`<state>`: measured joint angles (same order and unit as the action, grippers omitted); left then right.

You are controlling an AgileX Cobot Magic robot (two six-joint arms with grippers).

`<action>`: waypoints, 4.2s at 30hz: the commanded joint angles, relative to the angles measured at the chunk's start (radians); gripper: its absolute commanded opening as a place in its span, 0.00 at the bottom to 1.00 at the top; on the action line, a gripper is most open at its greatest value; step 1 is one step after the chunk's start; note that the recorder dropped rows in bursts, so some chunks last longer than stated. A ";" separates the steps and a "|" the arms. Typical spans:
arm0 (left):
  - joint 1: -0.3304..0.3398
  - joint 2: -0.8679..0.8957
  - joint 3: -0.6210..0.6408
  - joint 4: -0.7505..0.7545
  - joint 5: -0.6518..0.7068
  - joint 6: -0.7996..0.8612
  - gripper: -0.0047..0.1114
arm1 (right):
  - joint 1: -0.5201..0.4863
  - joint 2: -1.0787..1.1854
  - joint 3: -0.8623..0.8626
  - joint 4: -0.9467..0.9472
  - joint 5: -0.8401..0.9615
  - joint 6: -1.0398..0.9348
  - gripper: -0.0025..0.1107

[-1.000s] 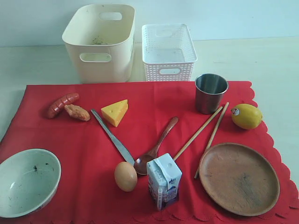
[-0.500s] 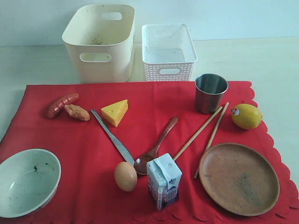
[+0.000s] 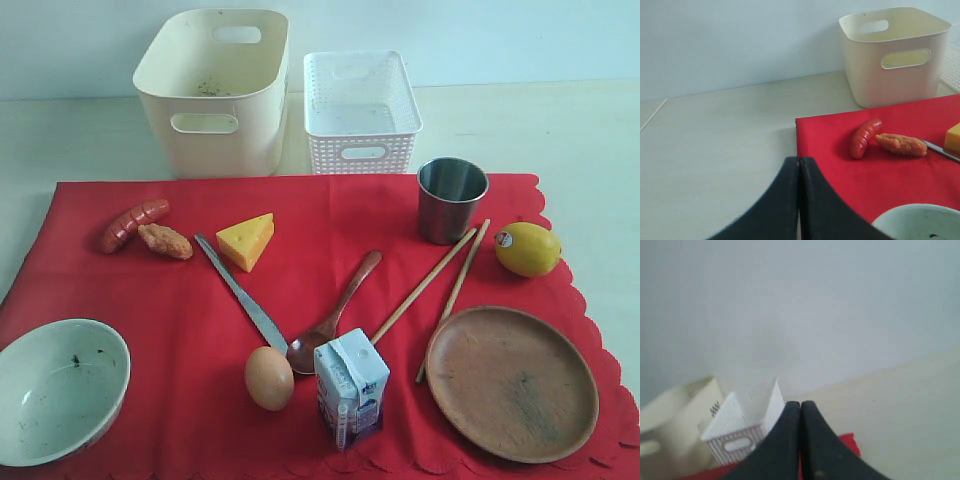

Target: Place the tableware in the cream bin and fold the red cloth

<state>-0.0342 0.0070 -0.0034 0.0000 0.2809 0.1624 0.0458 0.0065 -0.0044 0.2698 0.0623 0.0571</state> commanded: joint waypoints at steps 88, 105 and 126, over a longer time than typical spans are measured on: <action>0.002 -0.007 0.003 0.000 -0.006 -0.008 0.04 | 0.200 1.516 -0.742 -0.075 0.188 -0.378 0.76; 0.002 -0.007 0.003 0.000 -0.006 -0.007 0.04 | 0.114 1.730 -0.740 -0.099 0.108 -0.382 0.76; 0.002 -0.007 0.003 0.000 -0.006 -0.005 0.04 | 0.114 1.617 -0.742 -0.099 0.140 -0.358 0.02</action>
<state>-0.0342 0.0070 -0.0034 0.0000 0.2809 0.1608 0.1640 1.7154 -0.7383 0.1757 0.1929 -0.3272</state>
